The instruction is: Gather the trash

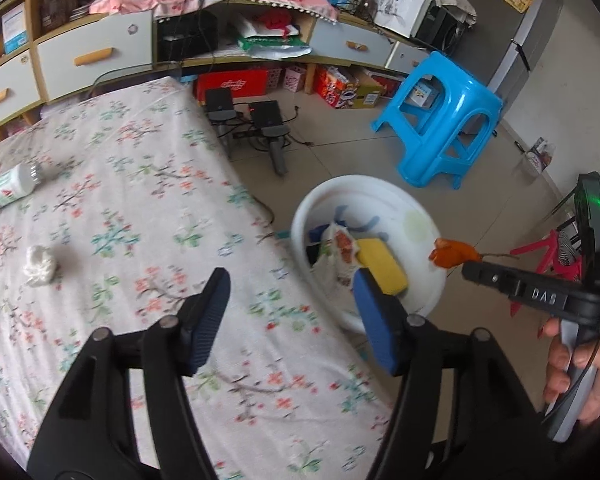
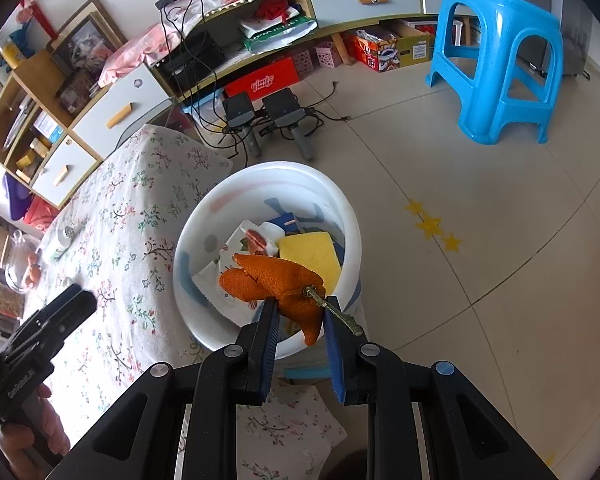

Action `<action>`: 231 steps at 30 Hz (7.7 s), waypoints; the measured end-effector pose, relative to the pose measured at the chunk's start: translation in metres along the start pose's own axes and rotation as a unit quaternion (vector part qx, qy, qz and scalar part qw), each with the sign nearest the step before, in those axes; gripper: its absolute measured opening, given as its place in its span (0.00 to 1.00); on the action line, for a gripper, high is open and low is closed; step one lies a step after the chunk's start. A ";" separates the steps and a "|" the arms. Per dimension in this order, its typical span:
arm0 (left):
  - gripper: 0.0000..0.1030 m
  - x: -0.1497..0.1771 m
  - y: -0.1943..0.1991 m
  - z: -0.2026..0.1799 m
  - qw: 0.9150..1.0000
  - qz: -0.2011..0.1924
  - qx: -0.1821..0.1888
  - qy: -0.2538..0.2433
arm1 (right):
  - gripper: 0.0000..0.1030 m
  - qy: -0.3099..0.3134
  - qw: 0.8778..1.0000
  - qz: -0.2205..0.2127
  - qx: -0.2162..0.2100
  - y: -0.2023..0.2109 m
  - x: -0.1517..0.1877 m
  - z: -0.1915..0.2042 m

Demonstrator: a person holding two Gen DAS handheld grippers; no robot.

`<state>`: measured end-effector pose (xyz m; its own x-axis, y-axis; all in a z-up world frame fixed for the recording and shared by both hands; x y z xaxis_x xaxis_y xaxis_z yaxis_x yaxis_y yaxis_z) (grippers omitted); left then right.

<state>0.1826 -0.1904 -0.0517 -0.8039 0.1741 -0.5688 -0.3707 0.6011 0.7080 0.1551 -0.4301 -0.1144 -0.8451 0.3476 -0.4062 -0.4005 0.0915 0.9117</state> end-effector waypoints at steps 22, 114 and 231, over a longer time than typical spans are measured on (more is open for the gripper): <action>0.78 0.016 0.077 0.099 0.993 -0.001 -0.094 0.070 | 0.69 0.018 1.000 -0.010 0.012 0.004 -0.006 0.052; 0.01 0.074 0.228 0.252 0.961 -0.132 -0.062 0.234 | 0.41 0.398 0.914 -0.059 -0.045 0.013 0.057 0.378; 0.99 0.135 0.166 -0.026 0.970 -0.136 -0.202 0.021 | 1.00 0.063 0.968 -0.236 0.050 0.155 0.158 0.089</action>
<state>0.0008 -0.0878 0.0000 -0.6655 0.0142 -0.7463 -0.7172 0.2647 0.6446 -0.0091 -0.2783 -0.0320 -0.6151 0.1280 -0.7780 -0.7221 0.3049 0.6210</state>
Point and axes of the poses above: each gripper's, at about its wrist camera, not at the fingertips, and y roughly against the way its jaws point, z to its left, x to its underside, the point moved 2 cm from there along -y, roughly the way its jaws point, and after that the axes turned 14 degrees about x, right-handed, at the moved point
